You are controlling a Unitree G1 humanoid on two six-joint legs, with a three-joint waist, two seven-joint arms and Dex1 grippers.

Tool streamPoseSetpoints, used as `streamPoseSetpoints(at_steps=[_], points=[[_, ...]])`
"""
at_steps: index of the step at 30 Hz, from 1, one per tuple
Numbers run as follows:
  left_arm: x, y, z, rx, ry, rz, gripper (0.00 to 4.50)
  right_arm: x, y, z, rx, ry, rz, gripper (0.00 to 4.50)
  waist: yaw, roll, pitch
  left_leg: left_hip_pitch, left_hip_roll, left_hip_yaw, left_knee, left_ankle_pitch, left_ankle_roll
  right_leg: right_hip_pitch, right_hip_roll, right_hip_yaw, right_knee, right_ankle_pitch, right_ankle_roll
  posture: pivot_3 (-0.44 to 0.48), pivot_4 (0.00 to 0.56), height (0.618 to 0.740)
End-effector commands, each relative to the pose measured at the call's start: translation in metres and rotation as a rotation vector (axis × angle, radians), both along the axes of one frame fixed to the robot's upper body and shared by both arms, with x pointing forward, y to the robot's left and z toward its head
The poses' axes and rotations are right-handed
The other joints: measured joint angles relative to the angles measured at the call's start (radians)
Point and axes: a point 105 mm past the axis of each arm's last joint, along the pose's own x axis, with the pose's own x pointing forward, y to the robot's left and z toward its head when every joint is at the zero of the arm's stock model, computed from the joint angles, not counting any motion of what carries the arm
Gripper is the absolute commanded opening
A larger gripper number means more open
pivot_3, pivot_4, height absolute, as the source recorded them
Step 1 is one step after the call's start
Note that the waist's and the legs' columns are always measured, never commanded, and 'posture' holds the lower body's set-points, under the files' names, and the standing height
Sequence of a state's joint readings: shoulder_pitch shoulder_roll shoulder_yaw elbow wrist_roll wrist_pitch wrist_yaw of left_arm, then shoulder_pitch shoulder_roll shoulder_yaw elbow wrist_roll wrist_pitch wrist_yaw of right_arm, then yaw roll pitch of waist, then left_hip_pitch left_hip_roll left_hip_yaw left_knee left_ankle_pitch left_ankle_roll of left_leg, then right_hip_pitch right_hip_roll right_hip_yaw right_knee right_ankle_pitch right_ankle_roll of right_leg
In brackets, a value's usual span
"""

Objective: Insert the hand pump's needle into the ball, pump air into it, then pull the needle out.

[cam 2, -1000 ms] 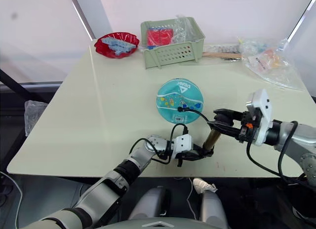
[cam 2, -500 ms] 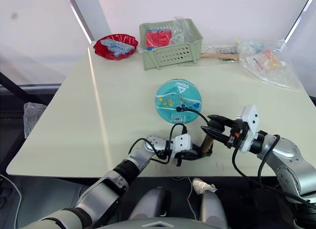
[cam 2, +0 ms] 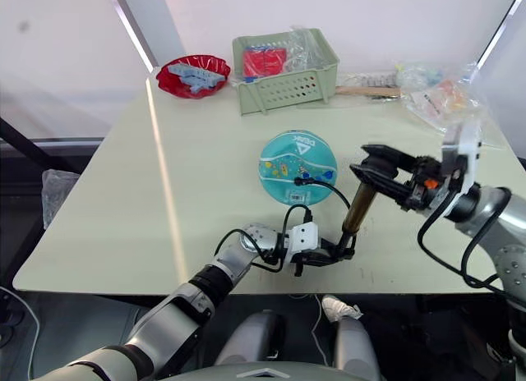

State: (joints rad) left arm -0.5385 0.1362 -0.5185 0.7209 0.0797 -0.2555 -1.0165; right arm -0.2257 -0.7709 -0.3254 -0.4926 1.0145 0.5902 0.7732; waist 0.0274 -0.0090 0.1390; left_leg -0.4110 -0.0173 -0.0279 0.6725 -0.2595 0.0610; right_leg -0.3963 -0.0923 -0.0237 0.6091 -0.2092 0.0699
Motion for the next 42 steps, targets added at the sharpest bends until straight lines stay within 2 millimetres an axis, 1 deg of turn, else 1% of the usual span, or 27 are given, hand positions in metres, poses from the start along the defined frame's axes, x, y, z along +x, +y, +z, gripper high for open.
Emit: streamPoseSetpoints(at_steps=[1,4,5,8,11,14,16,17,19,21,24,27,31,33,35,39,41,42], points=[[-0.013,0.03,-0.046,0.183,0.11,0.042,1.01,-0.008,-0.011,0.038,0.021,-0.129,-0.034,1.83,0.0,0.0,0.0,0.0,0.0,0.0,0.0,0.0,0.0,0.0,0.0,0.0,0.0,0.0,0.0,0.0,0.15,0.737],[-0.013,0.029,-0.046,0.183,0.111,0.042,1.01,-0.01,-0.015,0.056,0.024,-0.151,-0.032,1.83,0.0,0.003,0.002,-0.001,-0.001,0.0,0.0,0.0,0.0,0.0,-0.004,0.0,0.0,0.0,0.0,0.0,0.15,0.737],[-0.013,0.029,-0.046,0.184,0.111,0.043,1.01,-0.01,-0.015,0.059,0.024,-0.153,-0.032,1.83,0.0,0.002,0.002,-0.001,-0.001,0.0,0.0,0.0,0.0,0.0,-0.005,0.0,0.0,0.0,0.0,0.0,0.15,0.737],[-0.012,0.029,-0.046,0.184,0.111,0.044,1.01,-0.01,-0.016,0.065,0.041,-0.165,-0.032,1.83,0.001,0.003,0.002,-0.002,-0.001,-0.001,0.0,0.0,0.0,-0.001,-0.005,-0.002,0.0,0.0,0.0,0.0,0.15,0.737],[-0.012,0.03,-0.047,0.185,0.111,0.045,1.01,-0.009,-0.016,0.062,0.039,-0.152,-0.033,1.83,0.001,0.003,0.002,-0.003,-0.002,-0.001,0.0,0.0,0.0,-0.002,-0.005,-0.001,0.0,0.0,0.0,0.0,0.15,0.737],[-0.012,0.03,-0.047,0.186,0.11,0.046,1.01,-0.008,-0.013,0.051,0.012,-0.119,-0.027,1.83,0.001,0.003,0.002,-0.003,-0.002,-0.001,0.0,0.0,0.0,-0.002,-0.005,-0.001,0.0,0.0,0.0,0.0,0.15,0.737],[-0.012,0.03,-0.047,0.186,0.11,0.047,1.01,-0.006,-0.011,0.037,-0.023,-0.084,-0.025,1.83,0.001,0.003,0.002,-0.003,-0.002,-0.001,0.0,0.0,0.0,-0.002,-0.005,-0.001,0.0,0.0,0.0,0.0,0.15,0.737],[-0.012,0.03,-0.047,0.186,0.11,0.047,1.01,-0.005,-0.01,0.029,-0.033,-0.062,-0.027,1.83,0.002,0.003,0.002,-0.003,-0.002,-0.001,0.0,0.0,0.0,-0.002,-0.005,-0.001,0.0,0.0,0.0,0.0,0.15,0.737],[-0.012,0.03,-0.047,0.187,0.111,0.047,1.01,-0.002,-0.005,0.004,-0.07,0.006,-0.03,1.83,0.001,0.003,0.002,-0.002,-0.002,-0.001,0.0,0.0,0.0,-0.001,-0.005,-0.002,0.0,0.0,0.0,0.0,0.15,0.737],[-0.012,0.031,-0.048,0.188,0.111,0.046,1.01,-0.001,-0.003,-0.015,-0.098,0.047,-0.031,1.83,0.001,0.0,-0.001,-0.001,-0.002,-0.002,0.0,0.0,0.0,0.0,-0.003,-0.002,0.0,0.0,0.0,0.0,0.15,0.737],[-0.011,0.031,-0.048,0.189,0.11,0.049,1.01,-0.001,0.002,-0.034,-0.097,0.079,-0.023,1.83,-0.001,-0.002,-0.004,0.002,-0.002,-0.001,0.0,0.0,0.0,0.002,-0.003,-0.002,0.0,0.0,0.0,0.0,0.15,0.737],[-0.011,0.032,-0.047,0.189,0.109,0.051,1.01,-0.001,0.007,-0.057,-0.096,0.116,-0.021,1.83,-0.005,-0.004,-0.008,0.003,-0.002,-0.001,0.0,0.0,0.0,0.002,-0.003,-0.001,0.0,0.0,0.001,0.0,0.15,0.737],[-0.011,0.032,-0.048,0.189,0.108,0.051,1.01,-0.001,0.008,-0.075,-0.114,0.129,-0.036,1.83,-0.007,-0.004,-0.01,0.003,-0.001,-0.001,0.0,0.0,0.0,0.003,-0.002,-0.001,0.0,0.0,0.0,0.0,0.15,0.737],[-0.011,0.032,-0.047,0.189,0.108,0.051,1.01,-0.001,0.009,-0.095,-0.148,0.141,-0.048,1.83,-0.007,-0.004,-0.01,0.004,-0.001,-0.001,0.0,0.0,0.0,0.003,-0.001,-0.001,0.0,0.0,0.0,0.0,0.15,0.737],[-0.011,0.032,-0.048,0.189,0.107,0.051,1.01,-0.003,0.01,-0.109,-0.176,0.14,-0.049,1.83,-0.008,-0.004,-0.011,0.004,-0.001,-0.001,0.0,0.0,0.0,0.004,-0.001,-0.001,0.0,0.0,0.001,0.0,0.15,0.737],[-0.011,0.031,-0.047,0.189,0.106,0.05,1.01,-0.005,0.012,-0.12,-0.205,0.121,-0.044,1.83,-0.01,-0.004,-0.01,0.012,-0.001,-0.001,-0.001,0.0,0.0,0.011,-0.001,-0.001,0.0,-0.002,0.002,0.0,0.15,0.737],[-0.011,0.032,-0.048,0.189,0.107,0.052,1.01,-0.005,0.012,-0.118,-0.202,0.093,-0.05,1.83,-0.011,-0.004,-0.01,0.012,-0.001,-0.001,-0.001,0.0,0.0,0.011,-0.002,-0.001,0.0,-0.003,0.005,0.0,0.15,0.737],[-0.011,0.032,-0.048,0.189,0.107,0.052,1.01,-0.004,0.012,-0.114,-0.186,0.075,-0.054,1.83,-0.011,-0.003,-0.01,0.013,-0.001,-0.001,-0.001,0.0,0.0,0.011,-0.004,-0.001,0.0,-0.003,0.005,0.0,0.15,0.737]])
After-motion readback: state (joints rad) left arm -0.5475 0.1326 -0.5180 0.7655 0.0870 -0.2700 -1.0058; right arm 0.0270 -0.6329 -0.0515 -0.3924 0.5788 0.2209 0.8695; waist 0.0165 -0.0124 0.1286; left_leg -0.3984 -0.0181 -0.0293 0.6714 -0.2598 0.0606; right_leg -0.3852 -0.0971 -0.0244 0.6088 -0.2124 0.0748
